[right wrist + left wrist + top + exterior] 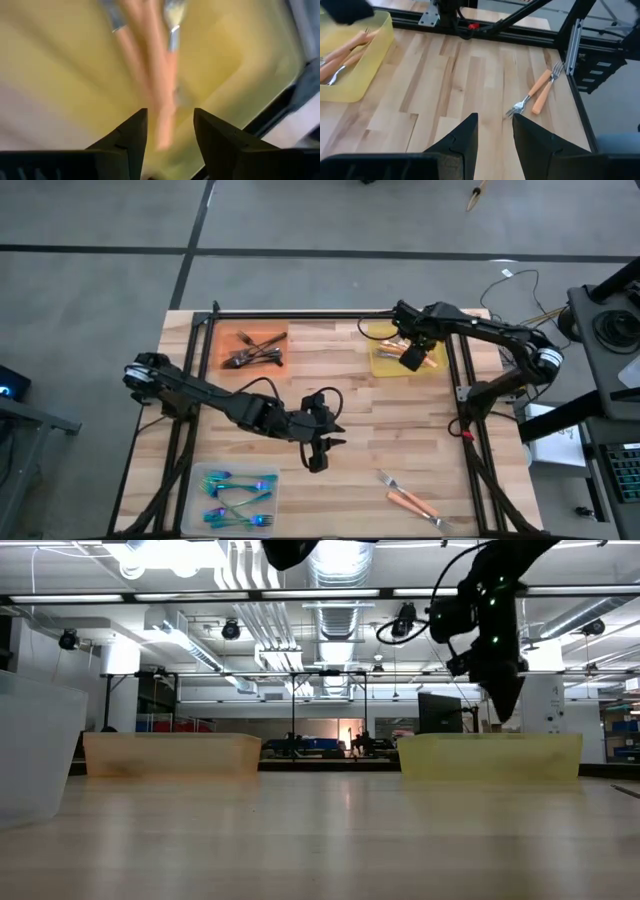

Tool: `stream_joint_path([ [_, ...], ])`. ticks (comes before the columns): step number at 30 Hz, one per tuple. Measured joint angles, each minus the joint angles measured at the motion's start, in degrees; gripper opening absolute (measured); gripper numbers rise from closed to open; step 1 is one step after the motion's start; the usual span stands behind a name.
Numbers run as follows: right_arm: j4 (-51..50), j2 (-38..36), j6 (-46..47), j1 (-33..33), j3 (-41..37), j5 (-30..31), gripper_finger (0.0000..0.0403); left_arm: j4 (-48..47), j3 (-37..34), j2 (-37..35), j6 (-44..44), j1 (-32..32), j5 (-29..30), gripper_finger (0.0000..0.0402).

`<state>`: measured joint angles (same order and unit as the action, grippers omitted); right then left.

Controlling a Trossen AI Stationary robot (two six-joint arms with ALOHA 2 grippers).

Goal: Sort silverware by color (type)
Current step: Put the orange fork into the yellow bin

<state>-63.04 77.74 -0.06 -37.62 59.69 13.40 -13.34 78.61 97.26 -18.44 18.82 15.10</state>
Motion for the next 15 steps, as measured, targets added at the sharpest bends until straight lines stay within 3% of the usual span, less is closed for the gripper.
stream_joint_path([
  [4,-5.9,-5.5,6.2,3.7,0.3,-11.5,0.0152,-1.7,0.0,-0.6,-0.1,0.0,0.0,0.0103],
  [7,-5.2,-10.7,12.6,11.0,-1.3,-19.3,0.0145,-1.8,0.0,-0.9,0.1,0.0,0.0,0.0103],
  [15,3.5,-16.8,39.6,43.4,-6.3,-19.2,0.0134,-1.9,0.0,-0.9,0.4,0.0,0.0,0.0103],
])
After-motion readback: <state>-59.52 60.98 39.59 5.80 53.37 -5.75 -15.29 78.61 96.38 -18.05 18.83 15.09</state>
